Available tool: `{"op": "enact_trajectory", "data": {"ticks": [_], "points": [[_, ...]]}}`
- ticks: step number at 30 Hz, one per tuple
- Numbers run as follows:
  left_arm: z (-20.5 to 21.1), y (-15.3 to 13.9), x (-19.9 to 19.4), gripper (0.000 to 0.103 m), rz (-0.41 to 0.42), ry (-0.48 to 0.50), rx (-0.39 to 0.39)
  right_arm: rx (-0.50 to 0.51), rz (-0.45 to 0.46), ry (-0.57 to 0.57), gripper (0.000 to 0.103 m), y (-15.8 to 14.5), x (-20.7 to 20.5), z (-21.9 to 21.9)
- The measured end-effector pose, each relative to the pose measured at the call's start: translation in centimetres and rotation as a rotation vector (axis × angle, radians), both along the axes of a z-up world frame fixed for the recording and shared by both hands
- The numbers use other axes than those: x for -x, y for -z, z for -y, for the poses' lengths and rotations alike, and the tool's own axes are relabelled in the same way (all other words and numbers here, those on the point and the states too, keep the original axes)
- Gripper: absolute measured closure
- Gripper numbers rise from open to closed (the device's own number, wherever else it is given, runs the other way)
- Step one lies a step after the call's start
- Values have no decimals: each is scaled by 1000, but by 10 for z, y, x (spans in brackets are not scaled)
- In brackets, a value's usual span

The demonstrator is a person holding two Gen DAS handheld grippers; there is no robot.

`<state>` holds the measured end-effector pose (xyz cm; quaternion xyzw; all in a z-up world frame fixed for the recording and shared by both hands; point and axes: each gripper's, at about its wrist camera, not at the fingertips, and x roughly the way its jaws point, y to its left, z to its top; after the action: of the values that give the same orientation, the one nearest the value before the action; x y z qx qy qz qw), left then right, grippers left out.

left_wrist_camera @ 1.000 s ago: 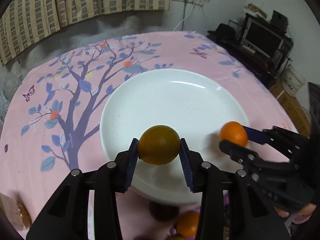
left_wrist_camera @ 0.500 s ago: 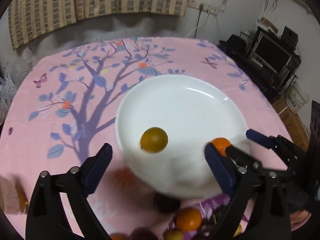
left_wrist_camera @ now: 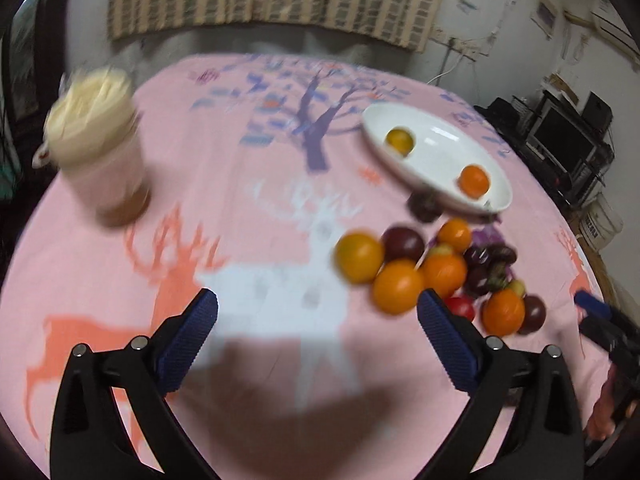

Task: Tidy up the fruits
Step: 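Grasp the dark wrinkled passion fruit with the right tool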

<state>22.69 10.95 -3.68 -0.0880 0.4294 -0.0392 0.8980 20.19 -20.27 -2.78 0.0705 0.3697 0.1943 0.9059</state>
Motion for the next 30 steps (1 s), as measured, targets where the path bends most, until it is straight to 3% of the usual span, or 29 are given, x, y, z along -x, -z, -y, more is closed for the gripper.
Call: {"op": "enact_trajectory", "data": {"ticks": [3,6,11,15,18,23,27,29,30], "points": [[-12,17,15,5,-34,-26,41,35,-30,-51,21,15,27,-14],[-10,19,29,5,-9,-21,5,141,-7,-72,22,27,46,-34],[3,15,44,5,49,33,-49,196,-37,-102,25,42,46,-51],[10,14,40,5,37,61,-59,246,-56,-109,33,48,39,-60],[8,16,37,5,22,55,-49,274,-76,-129,48,53,39,-67],[8,18,36,5,19,70,-43,280,-77,-158,59,57,41,-71],[24,13,32,7,43,173,-60,203,-73,-167,60,56,41,-62],[37,7,25,21,62,241,-95,132,-87,-152,60,55,37,-52],[43,5,20,23,67,265,-109,116,-90,-142,60,55,36,-49]]}}
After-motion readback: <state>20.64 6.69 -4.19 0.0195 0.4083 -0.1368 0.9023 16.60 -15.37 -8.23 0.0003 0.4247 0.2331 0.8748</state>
